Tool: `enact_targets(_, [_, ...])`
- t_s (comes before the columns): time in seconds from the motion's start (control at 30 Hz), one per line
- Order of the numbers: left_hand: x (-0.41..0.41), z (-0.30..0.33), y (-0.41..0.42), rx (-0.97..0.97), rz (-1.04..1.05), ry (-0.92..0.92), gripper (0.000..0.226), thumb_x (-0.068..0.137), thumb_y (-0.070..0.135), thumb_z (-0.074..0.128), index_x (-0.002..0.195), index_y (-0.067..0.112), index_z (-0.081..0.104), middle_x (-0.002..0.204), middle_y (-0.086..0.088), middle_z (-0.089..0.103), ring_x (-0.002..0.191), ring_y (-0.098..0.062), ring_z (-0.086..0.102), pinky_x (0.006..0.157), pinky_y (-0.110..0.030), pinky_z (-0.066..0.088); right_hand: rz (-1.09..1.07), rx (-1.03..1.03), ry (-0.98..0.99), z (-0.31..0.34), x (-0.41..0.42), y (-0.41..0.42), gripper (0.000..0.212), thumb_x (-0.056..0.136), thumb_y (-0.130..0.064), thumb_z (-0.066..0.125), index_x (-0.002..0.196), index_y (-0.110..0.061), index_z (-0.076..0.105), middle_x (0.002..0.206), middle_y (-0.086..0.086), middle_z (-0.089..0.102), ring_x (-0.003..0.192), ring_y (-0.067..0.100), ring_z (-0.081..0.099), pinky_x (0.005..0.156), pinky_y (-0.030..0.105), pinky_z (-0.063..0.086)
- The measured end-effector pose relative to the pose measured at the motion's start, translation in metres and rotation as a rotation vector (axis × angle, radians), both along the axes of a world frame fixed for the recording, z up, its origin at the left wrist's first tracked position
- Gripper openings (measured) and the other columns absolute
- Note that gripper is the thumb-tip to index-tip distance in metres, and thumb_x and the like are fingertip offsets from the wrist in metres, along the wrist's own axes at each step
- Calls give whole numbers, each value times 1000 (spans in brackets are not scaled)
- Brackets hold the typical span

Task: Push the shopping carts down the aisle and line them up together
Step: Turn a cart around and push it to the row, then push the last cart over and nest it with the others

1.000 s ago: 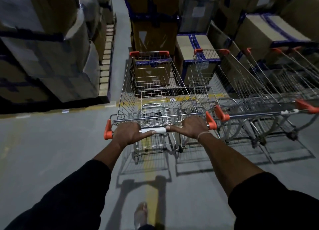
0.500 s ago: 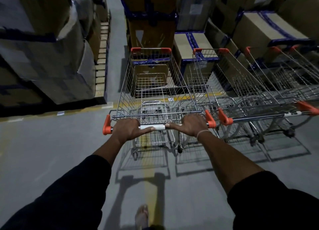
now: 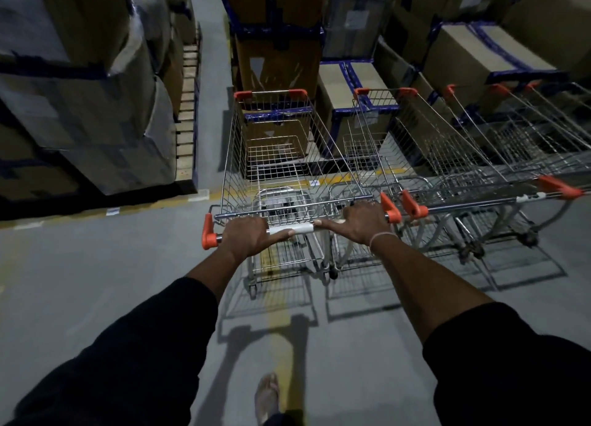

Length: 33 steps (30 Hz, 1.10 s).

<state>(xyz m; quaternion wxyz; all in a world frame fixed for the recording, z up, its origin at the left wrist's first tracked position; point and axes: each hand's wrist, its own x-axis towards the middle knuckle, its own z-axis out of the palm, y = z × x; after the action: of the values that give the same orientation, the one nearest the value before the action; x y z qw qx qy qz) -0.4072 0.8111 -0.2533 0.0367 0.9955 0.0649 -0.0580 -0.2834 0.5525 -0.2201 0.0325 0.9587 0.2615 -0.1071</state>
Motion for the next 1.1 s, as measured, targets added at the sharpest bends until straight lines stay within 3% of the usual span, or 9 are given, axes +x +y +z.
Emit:
enact_targets(0.07, [-1,1,-1,12,1,5,111,68,103,-2,78,16,67,63,1,61,56,-16,61,58,-26,49,-31,33,-15,-1,-6,0,120,66,-111,3,86,-17,74,75,9,69,80,26,70,97,48,54])
enact_targets(0.13, [-3,3,-4,43,1,2,111,69,100,-5,90,16,64,68,1,62,59,-18,61,62,-28,50,-64,47,-12,-3,-13,0,116,78,-105,8,110,-16,76,107,17,75,109,33,69,110,55,46])
enact_targets(0.2, [-8,6,-9,70,10,-37,105,74,94,-5,102,16,61,75,-3,64,66,-22,62,65,-33,46,-72,62,-6,-2,-21,-2,108,88,-95,9,134,-16,67,140,19,65,136,36,55,122,56,32])
enact_targets(0.4, [-21,5,-35,-55,-19,-172,98,88,87,5,139,17,51,124,-15,65,107,-34,62,89,-46,52,-68,196,-4,4,-57,-27,119,82,-94,-10,152,-16,48,156,17,46,150,37,36,126,60,24])
enact_targets(0.57, [-39,25,-92,-133,-123,-85,93,92,79,14,163,20,22,168,-20,20,154,-39,21,124,-58,18,-157,315,10,23,-100,-80,105,84,-86,14,158,-18,44,169,14,32,155,36,27,125,56,28])
enact_targets(0.7, [-58,32,-157,-228,-256,-14,87,100,73,29,166,19,10,173,-16,-3,159,-36,-7,128,-52,2,-303,330,73,19,-138,-168,110,82,-88,16,166,-19,33,175,12,20,162,33,14,130,54,15])
enact_targets(0.87, [-70,15,-250,-255,-411,70,122,79,94,-3,163,9,23,169,-24,15,157,-41,10,128,-52,14,-558,397,92,5,-197,-297,101,88,-86,33,166,-22,32,177,11,16,163,32,12,131,52,8])
enact_targets(1.0, [-74,-4,-340,-203,-579,117,106,97,80,9,149,-4,47,151,-36,44,140,-55,42,113,-66,35,-744,415,75,-4,-258,-399,86,102,-74,41,170,-25,22,179,8,5,165,29,1,131,48,-2])
enact_targets(1.1, [-74,-23,-413,-179,-717,132,101,99,78,11,155,-1,40,156,-33,40,148,-51,32,123,-60,26,-879,426,57,-10,-307,-470,86,102,-74,41,170,-26,19,179,6,0,165,28,-4,131,49,-4])
